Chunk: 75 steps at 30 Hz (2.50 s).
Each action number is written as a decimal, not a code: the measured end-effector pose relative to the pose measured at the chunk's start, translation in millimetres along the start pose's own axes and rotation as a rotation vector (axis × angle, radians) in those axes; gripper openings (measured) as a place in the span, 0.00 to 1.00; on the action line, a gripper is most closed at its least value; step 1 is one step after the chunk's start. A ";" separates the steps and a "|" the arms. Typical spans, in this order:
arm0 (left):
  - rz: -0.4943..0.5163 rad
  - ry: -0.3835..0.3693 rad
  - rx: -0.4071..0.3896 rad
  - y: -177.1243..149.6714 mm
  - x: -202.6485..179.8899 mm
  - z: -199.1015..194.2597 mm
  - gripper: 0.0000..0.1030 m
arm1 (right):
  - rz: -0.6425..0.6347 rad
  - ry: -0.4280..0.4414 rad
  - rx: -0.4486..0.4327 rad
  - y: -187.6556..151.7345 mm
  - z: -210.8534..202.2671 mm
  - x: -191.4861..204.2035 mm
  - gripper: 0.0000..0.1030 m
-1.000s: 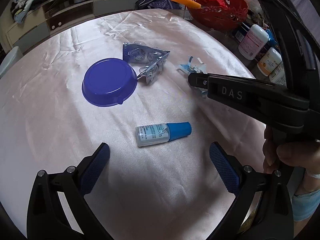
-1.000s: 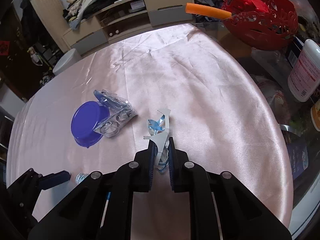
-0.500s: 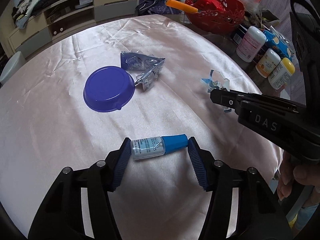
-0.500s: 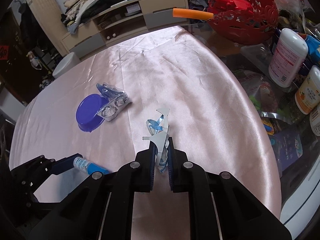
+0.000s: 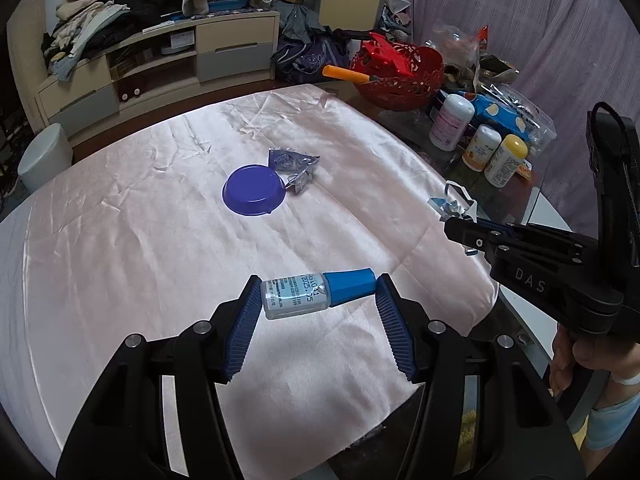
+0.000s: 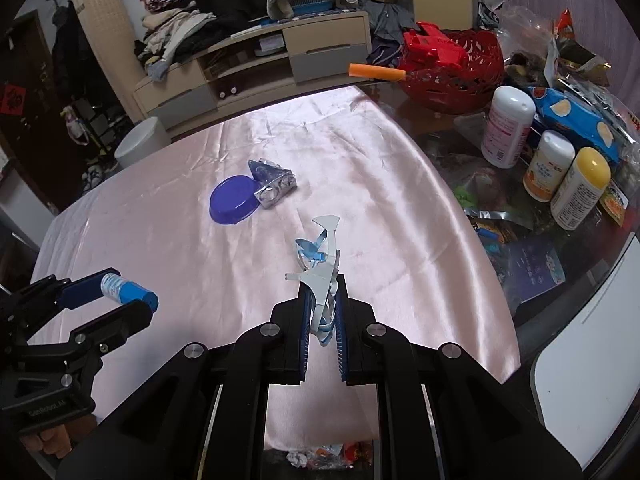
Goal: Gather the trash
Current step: 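Carry packaging and bottle over the bin and open both grippers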
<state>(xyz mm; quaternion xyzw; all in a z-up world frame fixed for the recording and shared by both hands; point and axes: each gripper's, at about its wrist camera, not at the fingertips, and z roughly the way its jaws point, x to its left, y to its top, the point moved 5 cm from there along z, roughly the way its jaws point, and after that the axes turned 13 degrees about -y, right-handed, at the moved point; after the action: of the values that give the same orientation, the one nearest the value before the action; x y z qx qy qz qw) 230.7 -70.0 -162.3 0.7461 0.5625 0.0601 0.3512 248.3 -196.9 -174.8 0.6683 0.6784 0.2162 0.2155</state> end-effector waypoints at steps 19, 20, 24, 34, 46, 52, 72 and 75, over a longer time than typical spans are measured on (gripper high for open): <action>0.068 -0.057 0.056 -101.9 -40.2 -33.9 0.54 | 0.007 -0.033 0.042 -118.4 -49.8 -9.4 0.12; 0.070 -0.063 0.066 -107.8 -41.6 -32.5 0.54 | 0.008 -0.033 0.050 -124.5 -48.8 -9.4 0.12; 0.074 -0.076 0.103 -130.8 -46.3 -26.6 0.54 | 0.011 -0.029 0.085 -148.2 -44.2 -7.4 0.12; 0.035 -0.131 0.209 -186.0 -50.8 11.7 0.54 | 0.009 -0.015 0.182 -197.8 -25.4 0.5 0.12; 0.006 -0.139 0.349 -230.3 -45.8 58.6 0.54 | 0.047 0.026 0.289 -228.9 -4.1 -2.8 0.15; 0.007 -0.145 0.366 -228.1 -47.8 62.8 0.54 | 0.058 0.022 0.307 -230.6 3.5 -4.4 0.15; 0.050 -0.126 0.320 -213.4 -48.4 42.5 0.89 | 0.127 -0.011 0.262 -208.0 -3.0 -24.3 0.61; 0.060 -0.092 0.282 -201.6 -41.6 24.7 0.92 | 0.122 -0.021 0.244 -198.7 -8.3 -24.3 0.71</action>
<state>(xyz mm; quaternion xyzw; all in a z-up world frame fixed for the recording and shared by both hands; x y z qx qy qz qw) 67.1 -93.6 -287.3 0.8064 0.5262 -0.0434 0.2664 82.2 -223.9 -283.5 0.7317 0.6556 0.1377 0.1259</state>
